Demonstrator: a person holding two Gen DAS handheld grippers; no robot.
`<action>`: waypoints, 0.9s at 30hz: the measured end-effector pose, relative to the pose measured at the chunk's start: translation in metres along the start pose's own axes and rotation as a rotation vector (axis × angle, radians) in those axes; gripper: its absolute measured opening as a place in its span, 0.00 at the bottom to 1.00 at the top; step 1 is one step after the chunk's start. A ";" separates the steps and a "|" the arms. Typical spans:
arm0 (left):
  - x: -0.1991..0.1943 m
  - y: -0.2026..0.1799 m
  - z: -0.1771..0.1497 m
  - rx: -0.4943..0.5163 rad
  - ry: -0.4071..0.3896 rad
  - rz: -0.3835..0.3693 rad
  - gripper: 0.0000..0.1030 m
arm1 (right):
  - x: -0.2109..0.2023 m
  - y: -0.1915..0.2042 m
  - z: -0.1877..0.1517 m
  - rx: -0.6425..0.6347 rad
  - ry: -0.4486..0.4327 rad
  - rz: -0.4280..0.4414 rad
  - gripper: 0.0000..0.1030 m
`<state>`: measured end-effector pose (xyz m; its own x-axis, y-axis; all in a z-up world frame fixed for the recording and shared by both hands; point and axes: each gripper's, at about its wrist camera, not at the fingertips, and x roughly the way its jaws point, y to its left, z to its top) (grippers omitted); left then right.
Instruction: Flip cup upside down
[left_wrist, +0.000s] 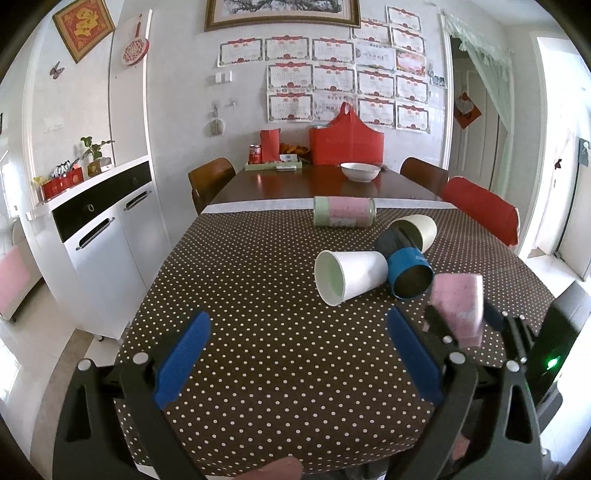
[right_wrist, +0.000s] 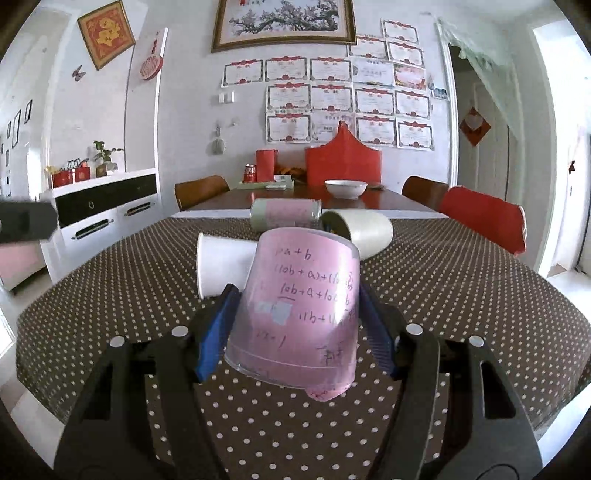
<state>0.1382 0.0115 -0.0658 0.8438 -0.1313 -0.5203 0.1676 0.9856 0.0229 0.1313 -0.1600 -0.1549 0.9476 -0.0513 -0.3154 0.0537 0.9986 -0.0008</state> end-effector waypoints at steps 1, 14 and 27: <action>0.001 0.000 -0.001 -0.002 0.001 0.000 0.92 | 0.002 0.003 -0.003 -0.008 0.001 -0.003 0.62; 0.003 -0.001 -0.006 -0.006 0.011 -0.011 0.92 | -0.011 0.011 -0.030 -0.074 -0.049 -0.027 0.63; -0.001 -0.006 -0.006 0.003 0.006 -0.017 0.92 | -0.027 0.015 -0.028 -0.083 -0.036 -0.013 0.70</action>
<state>0.1328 0.0065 -0.0707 0.8379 -0.1475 -0.5255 0.1834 0.9829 0.0167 0.0980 -0.1429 -0.1730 0.9578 -0.0633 -0.2803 0.0412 0.9956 -0.0840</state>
